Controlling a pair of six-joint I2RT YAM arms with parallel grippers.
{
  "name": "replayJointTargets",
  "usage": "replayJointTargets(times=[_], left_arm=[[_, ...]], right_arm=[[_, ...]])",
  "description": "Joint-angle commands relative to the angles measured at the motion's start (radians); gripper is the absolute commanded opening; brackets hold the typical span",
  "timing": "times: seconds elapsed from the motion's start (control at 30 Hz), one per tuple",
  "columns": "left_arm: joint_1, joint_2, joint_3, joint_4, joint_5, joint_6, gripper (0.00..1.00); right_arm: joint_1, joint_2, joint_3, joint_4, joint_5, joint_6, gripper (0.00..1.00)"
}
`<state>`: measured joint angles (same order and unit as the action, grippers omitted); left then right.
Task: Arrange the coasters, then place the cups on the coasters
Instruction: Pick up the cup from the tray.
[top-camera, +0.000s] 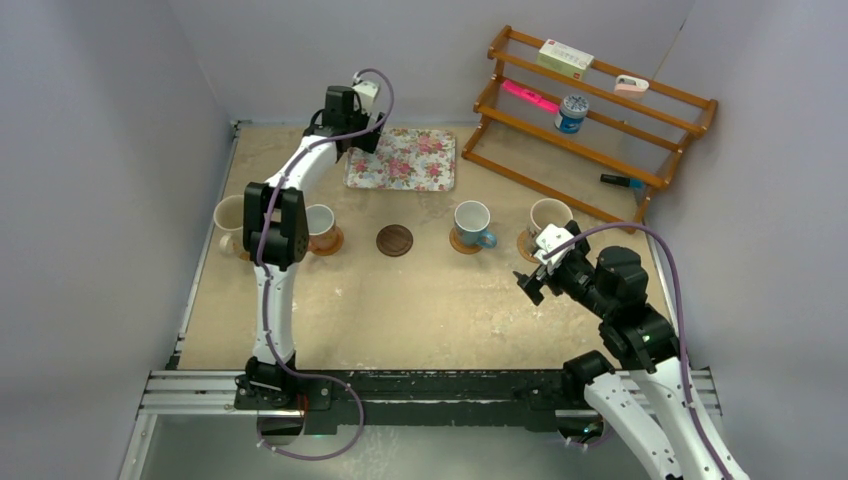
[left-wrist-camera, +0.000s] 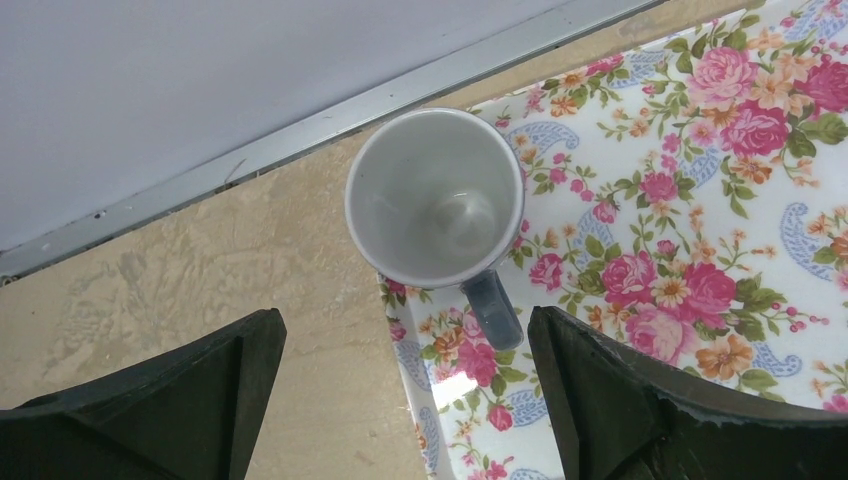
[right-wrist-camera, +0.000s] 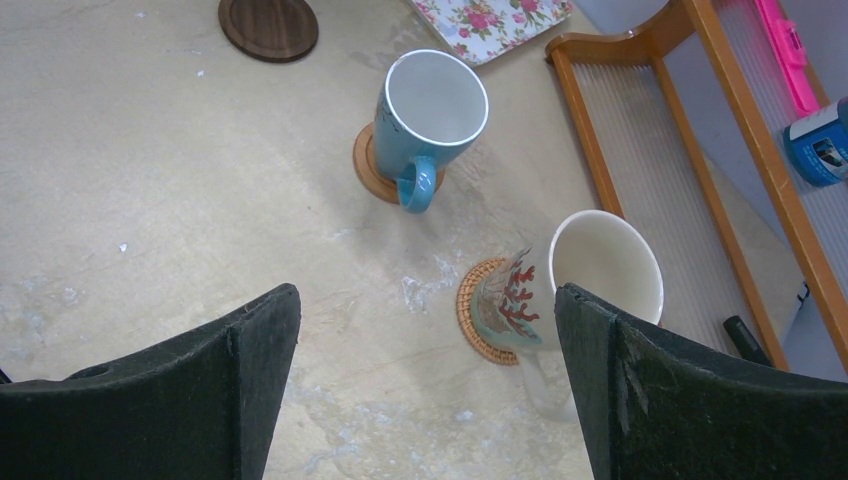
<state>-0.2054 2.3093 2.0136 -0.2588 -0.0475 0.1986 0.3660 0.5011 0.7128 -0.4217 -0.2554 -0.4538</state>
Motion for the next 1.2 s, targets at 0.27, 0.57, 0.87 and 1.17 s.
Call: replayJointTargets(times=[0.27,0.57,0.87,1.17], left_arm=[[0.0,0.027,0.06,-0.014,0.018,-0.08,0.98],[0.0,0.067,0.088,-0.018,0.006,-0.074,0.89],[0.0,0.107,0.131,-0.025,0.003,-0.067,0.8],[0.001,0.119,0.146,-0.038,-0.02,-0.057,0.64]], right_arm=[[0.001,-0.012,-0.006,0.008,-0.011,-0.003,0.99],[0.001,-0.009,-0.007,0.008,-0.015,-0.003,0.99],[0.001,-0.009,-0.007,0.005,-0.016,-0.005,0.99],[0.001,-0.009,-0.007,0.006,-0.017,-0.007,0.99]])
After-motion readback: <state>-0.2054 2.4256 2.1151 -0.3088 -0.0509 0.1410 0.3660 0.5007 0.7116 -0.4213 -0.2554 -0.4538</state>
